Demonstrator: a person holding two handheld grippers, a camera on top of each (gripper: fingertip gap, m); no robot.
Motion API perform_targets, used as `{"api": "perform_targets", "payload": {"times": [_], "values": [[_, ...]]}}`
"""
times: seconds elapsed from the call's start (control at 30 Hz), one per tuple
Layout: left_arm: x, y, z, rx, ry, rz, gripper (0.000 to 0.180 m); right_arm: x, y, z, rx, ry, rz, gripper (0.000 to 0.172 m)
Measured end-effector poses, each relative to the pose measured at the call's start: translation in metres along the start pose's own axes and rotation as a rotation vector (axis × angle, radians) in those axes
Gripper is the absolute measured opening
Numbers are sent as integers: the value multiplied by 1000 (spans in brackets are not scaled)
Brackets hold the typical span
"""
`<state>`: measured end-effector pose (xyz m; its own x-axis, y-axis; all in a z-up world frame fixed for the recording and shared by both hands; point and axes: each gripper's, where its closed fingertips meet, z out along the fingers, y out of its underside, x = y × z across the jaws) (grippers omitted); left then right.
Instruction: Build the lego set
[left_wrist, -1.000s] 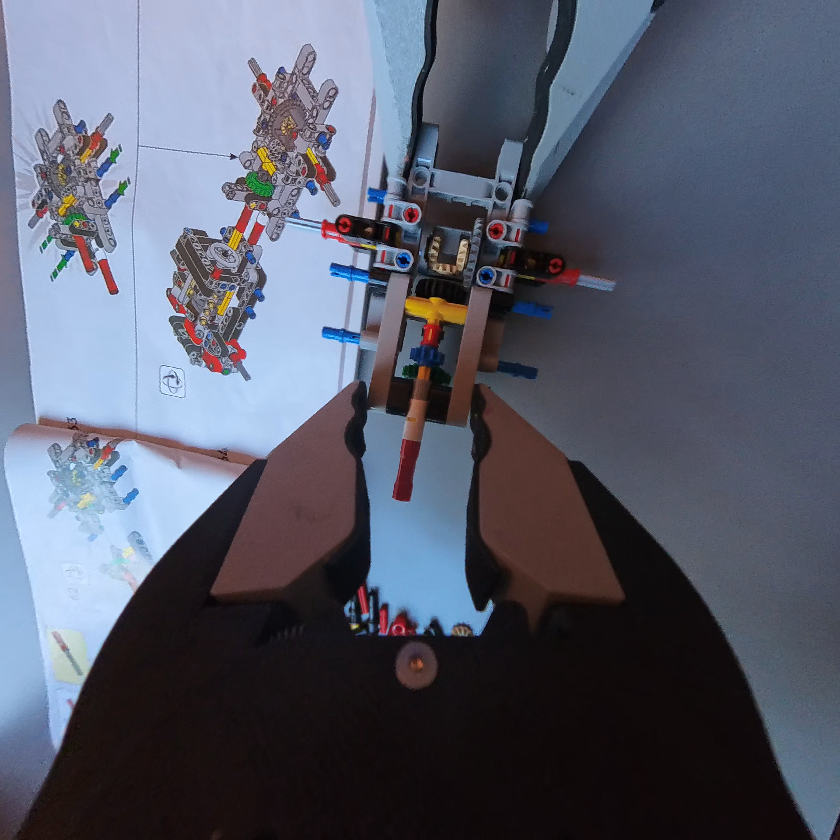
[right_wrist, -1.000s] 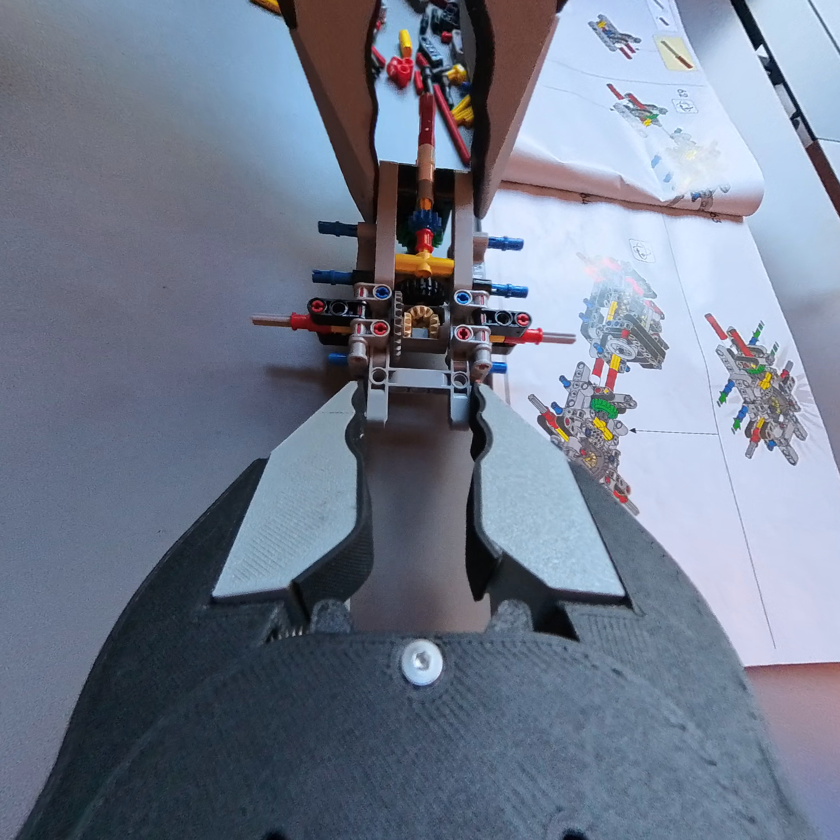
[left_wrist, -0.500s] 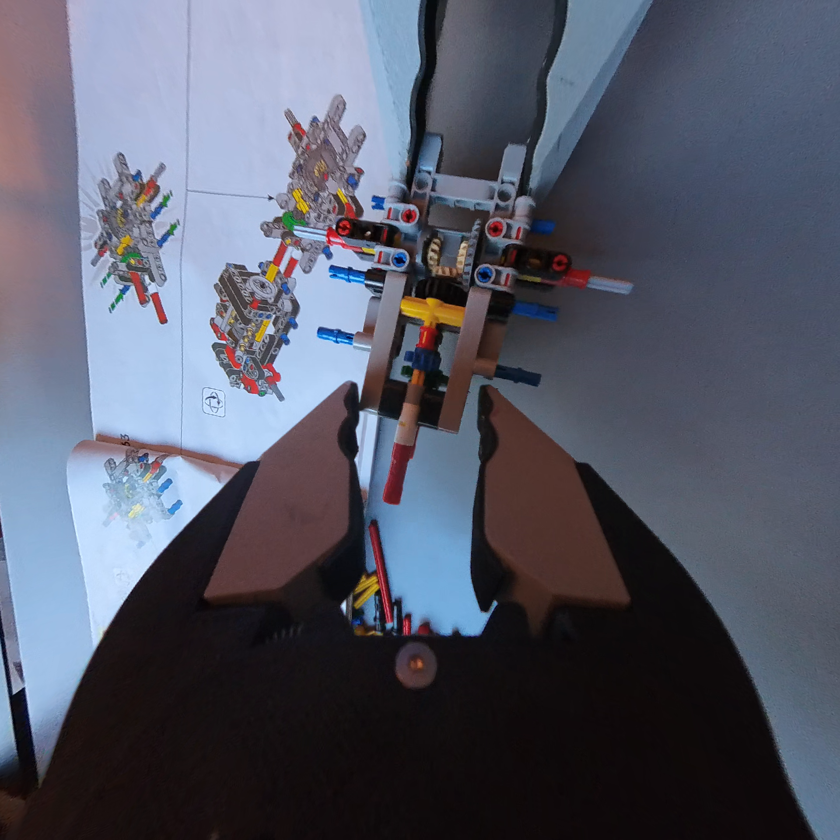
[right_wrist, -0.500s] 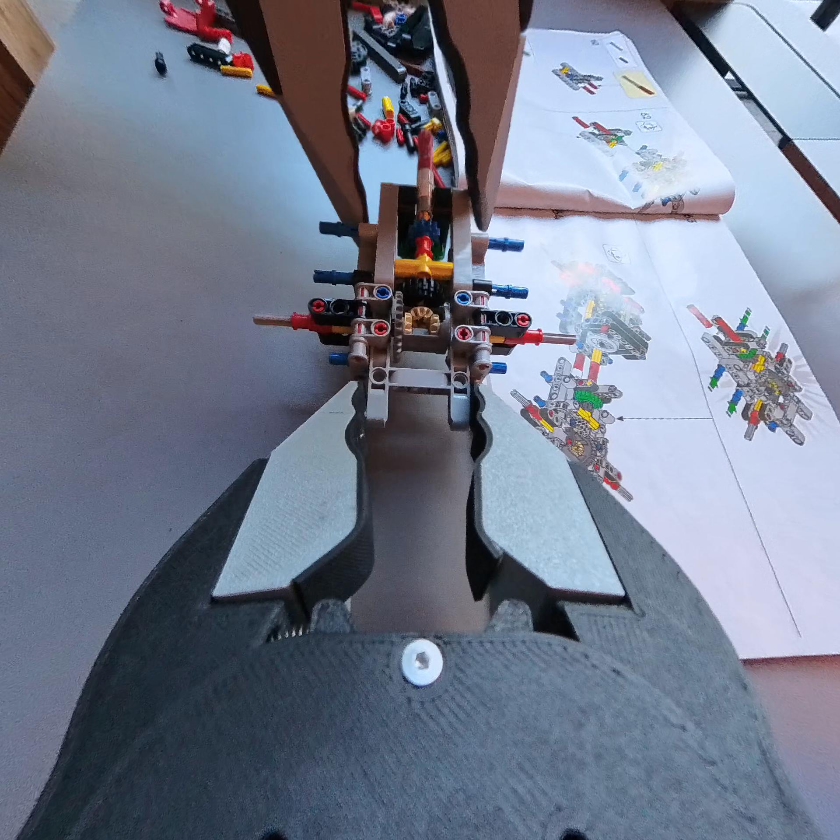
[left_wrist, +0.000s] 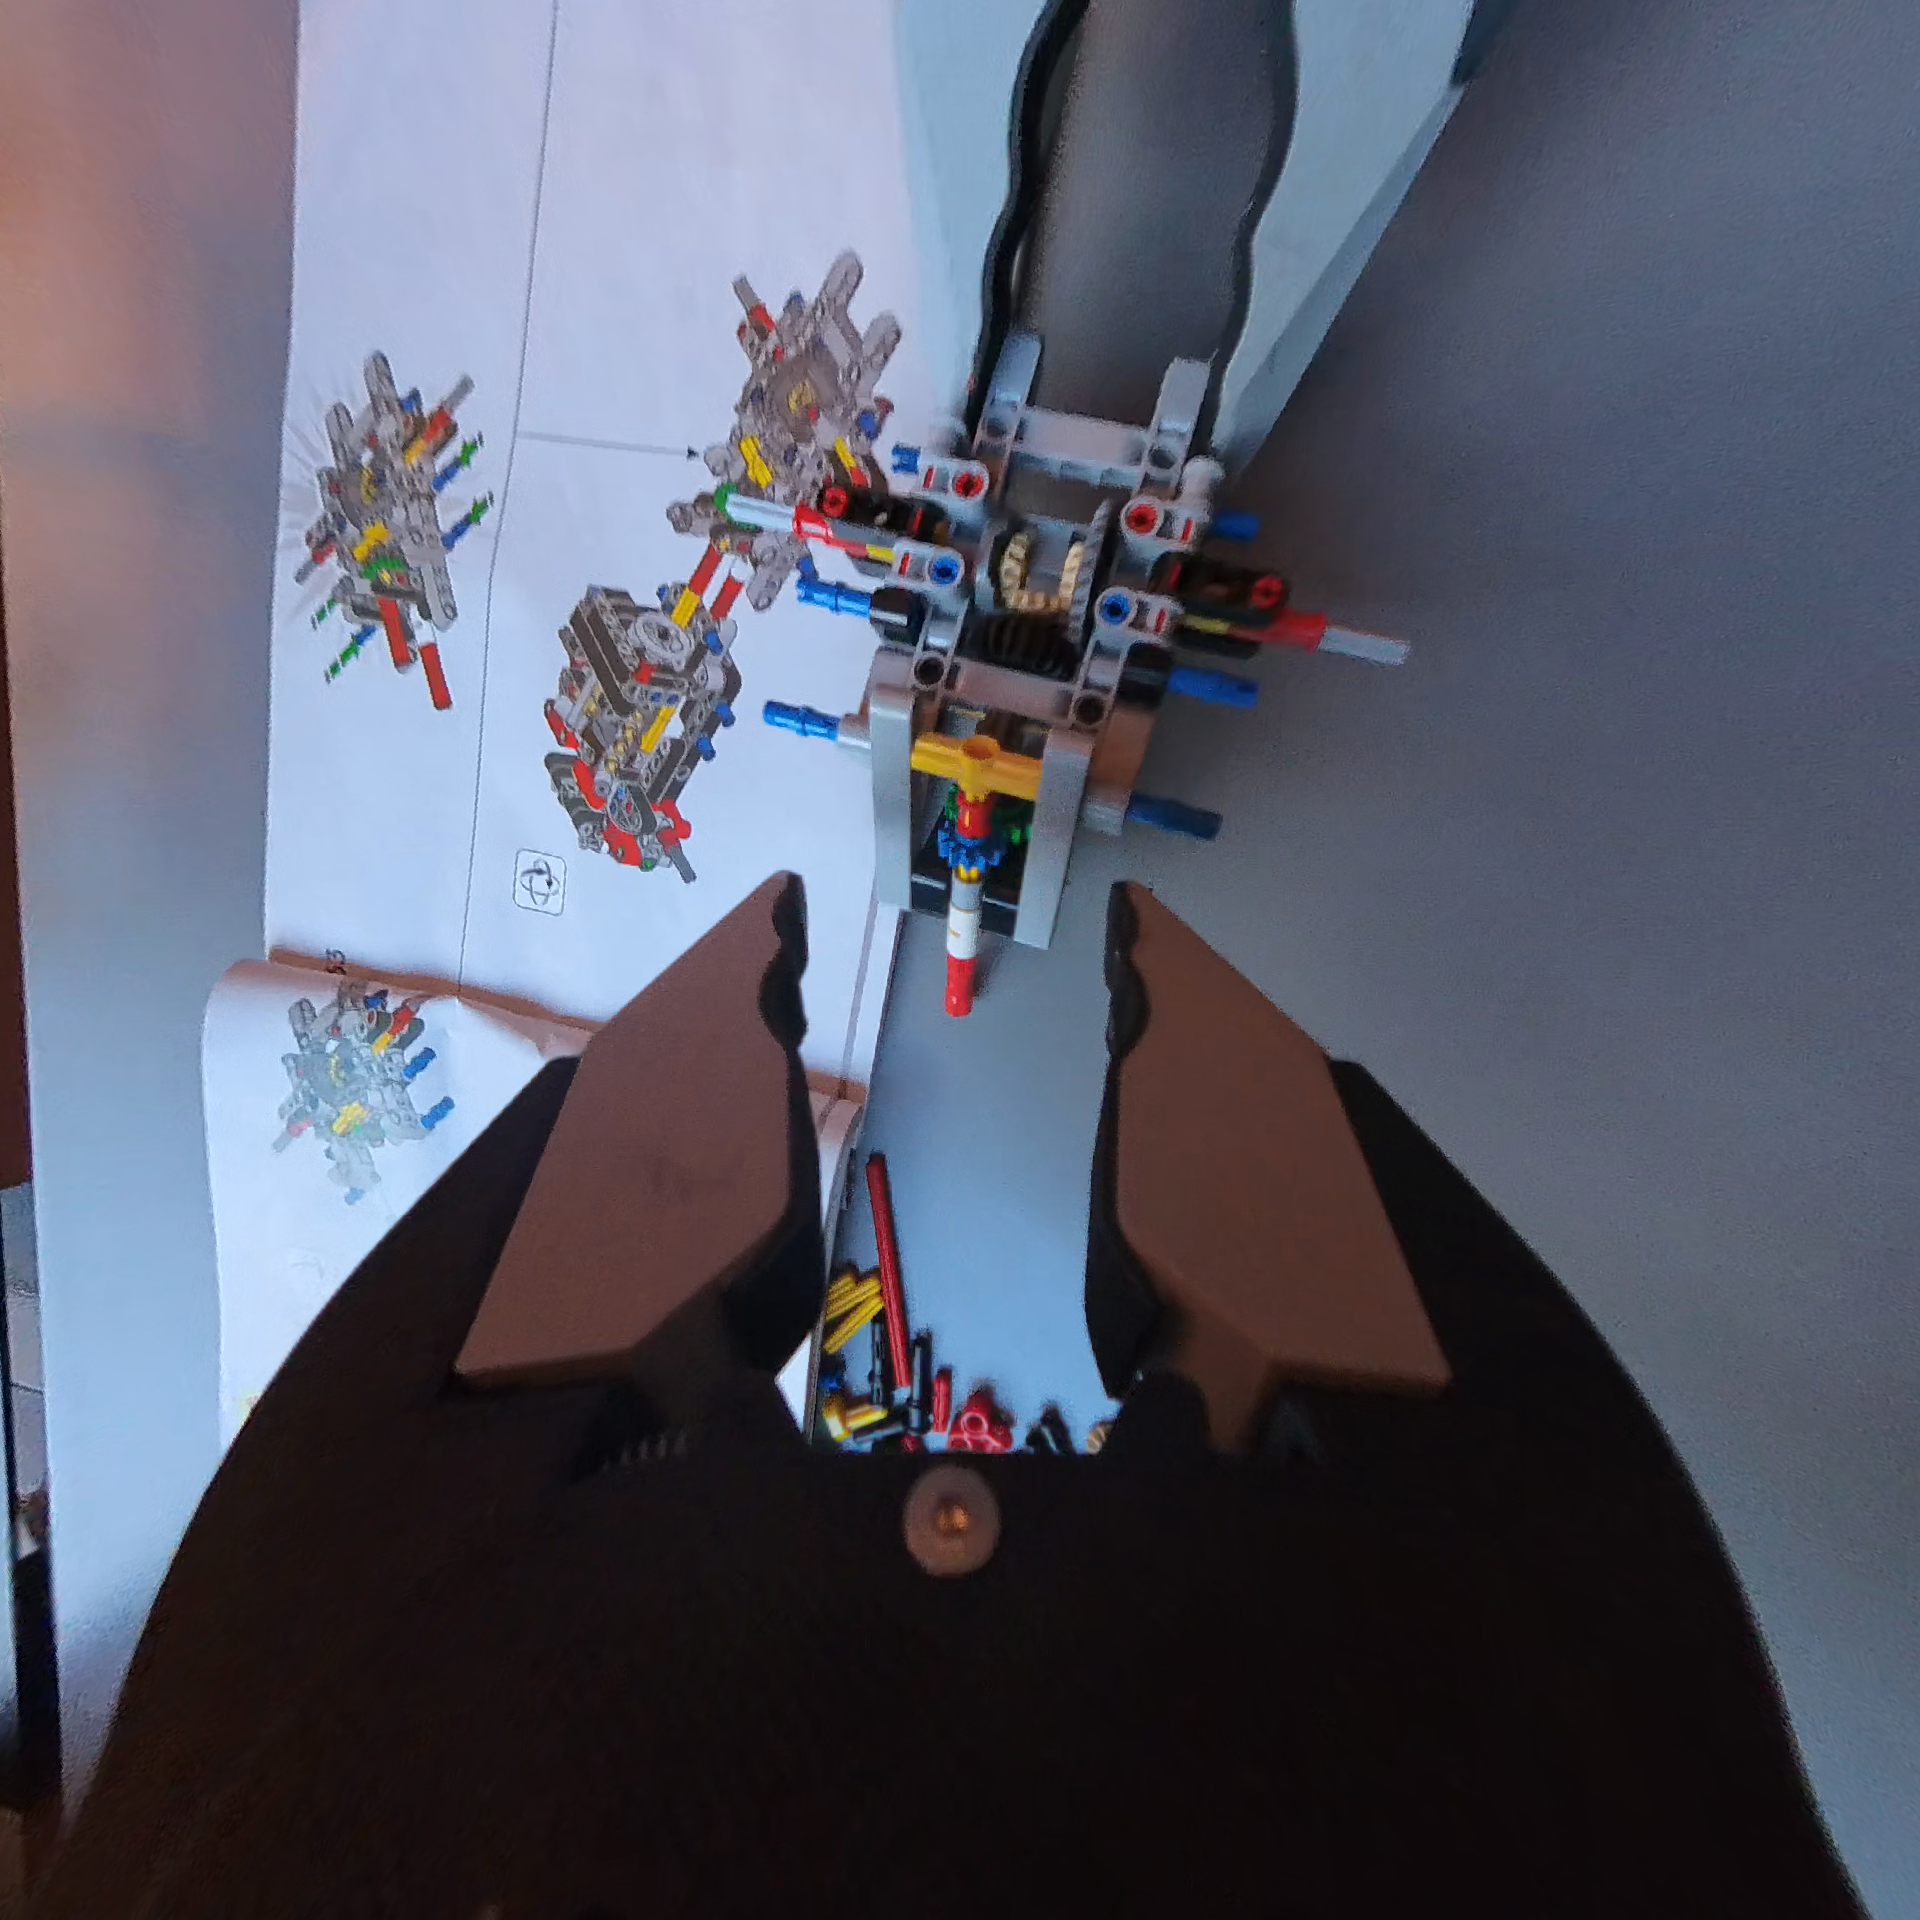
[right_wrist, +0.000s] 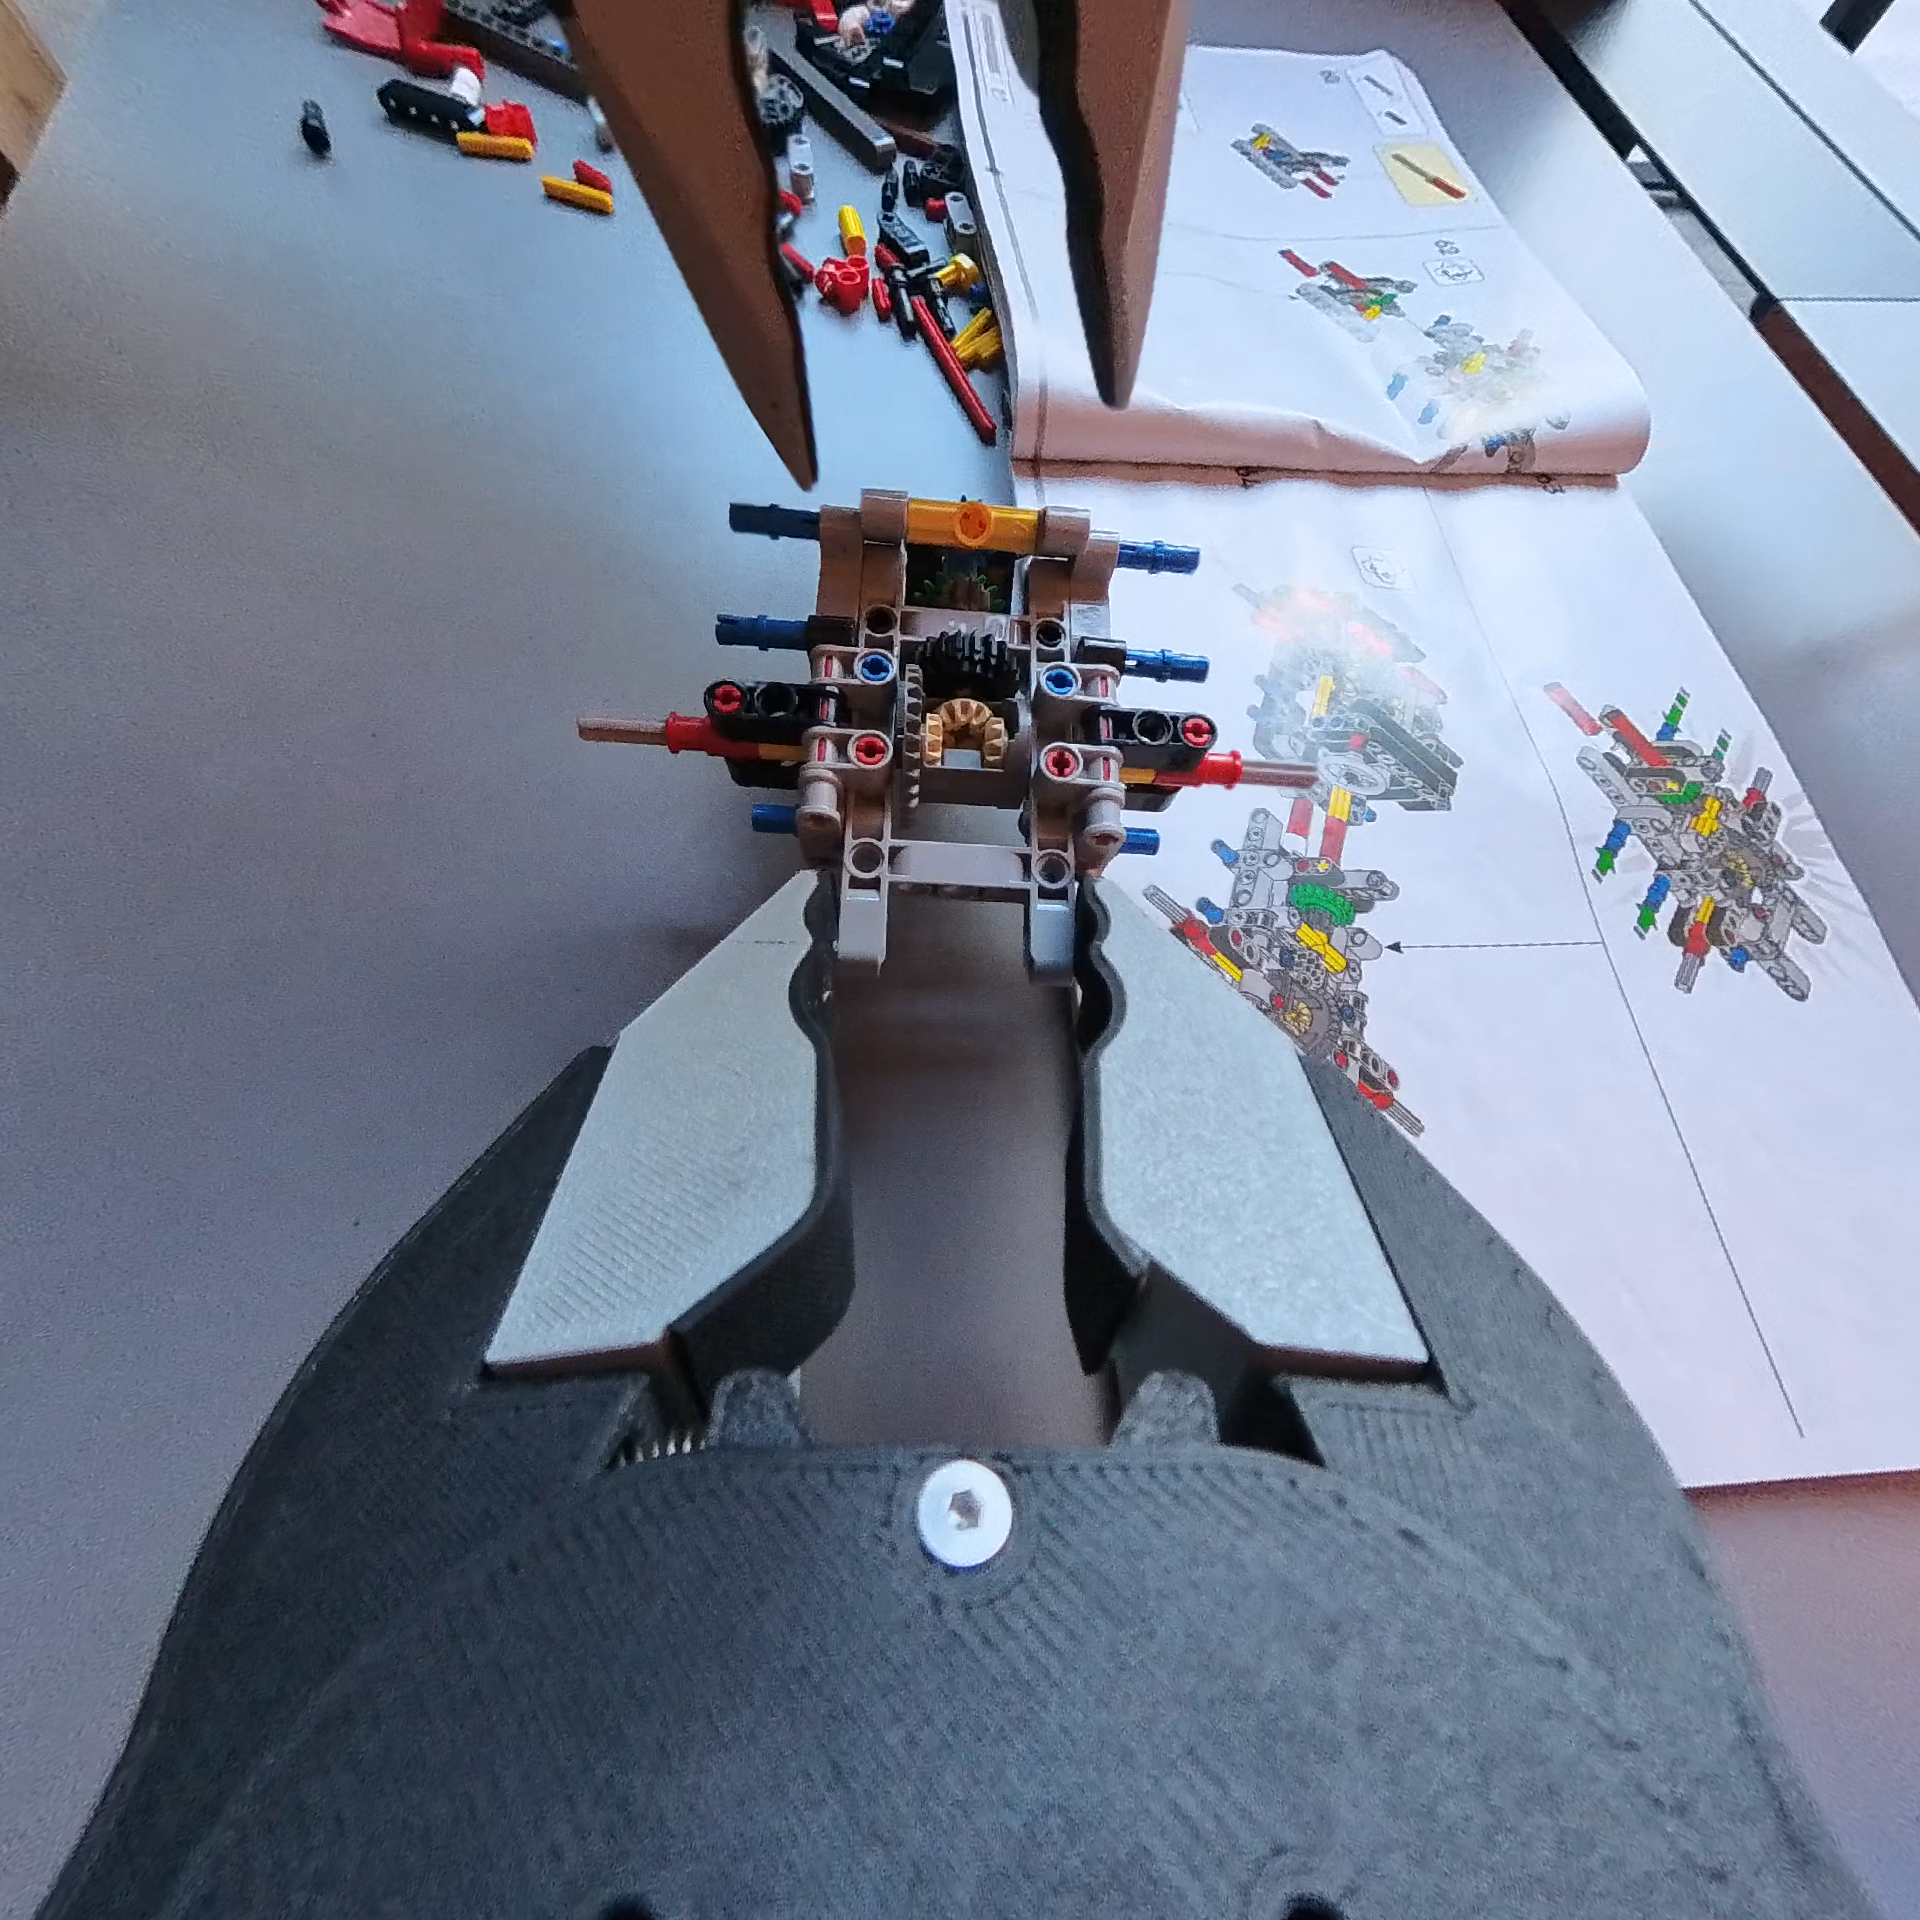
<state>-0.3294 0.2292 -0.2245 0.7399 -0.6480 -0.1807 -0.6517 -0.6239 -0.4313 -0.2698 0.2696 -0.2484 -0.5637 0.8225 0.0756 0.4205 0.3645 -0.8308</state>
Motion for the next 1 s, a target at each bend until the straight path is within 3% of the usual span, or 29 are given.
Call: {"api": "perform_targets", "payload": {"times": [0.1, 0.2, 0.3, 0.4, 0.53, 0.7, 0.83, 0.93, 1.0], "values": [[1, 6, 11, -7, 32, -2, 54, 0, 1, 0, -7, 4, -7, 43], [3, -2, 14, 36, 59, 40, 36, 1, 1, -1, -24, 19, -26, 43], [4, -14, 11, 62, 69, 75, 33, 3, 4, -3, -40, 33, -38, 43], [8, -19, 11, 56, 96, 109, 11, 9, 3, -7, -33, 52, -25, 43], [9, -20, 12, 43, 136, 118, 4, 12, 4, -8, -36, 62, -28, 43], [10, -28, 1, 92, 167, 70, 3, 11, 1, -11, -17, 56, -19, 43], [12, -22, 8, 44, 159, 58, 4, 10, 5, -8, -35, 48, -22, 43], [11, -32, -1, 110, 183, 25, 2, 9, 6, -6, -49, 55, -36, 43], [8, -34, -6, 128, 204, -30, 13, 9, 4, -7, -42, 54, -32, 43]]}}
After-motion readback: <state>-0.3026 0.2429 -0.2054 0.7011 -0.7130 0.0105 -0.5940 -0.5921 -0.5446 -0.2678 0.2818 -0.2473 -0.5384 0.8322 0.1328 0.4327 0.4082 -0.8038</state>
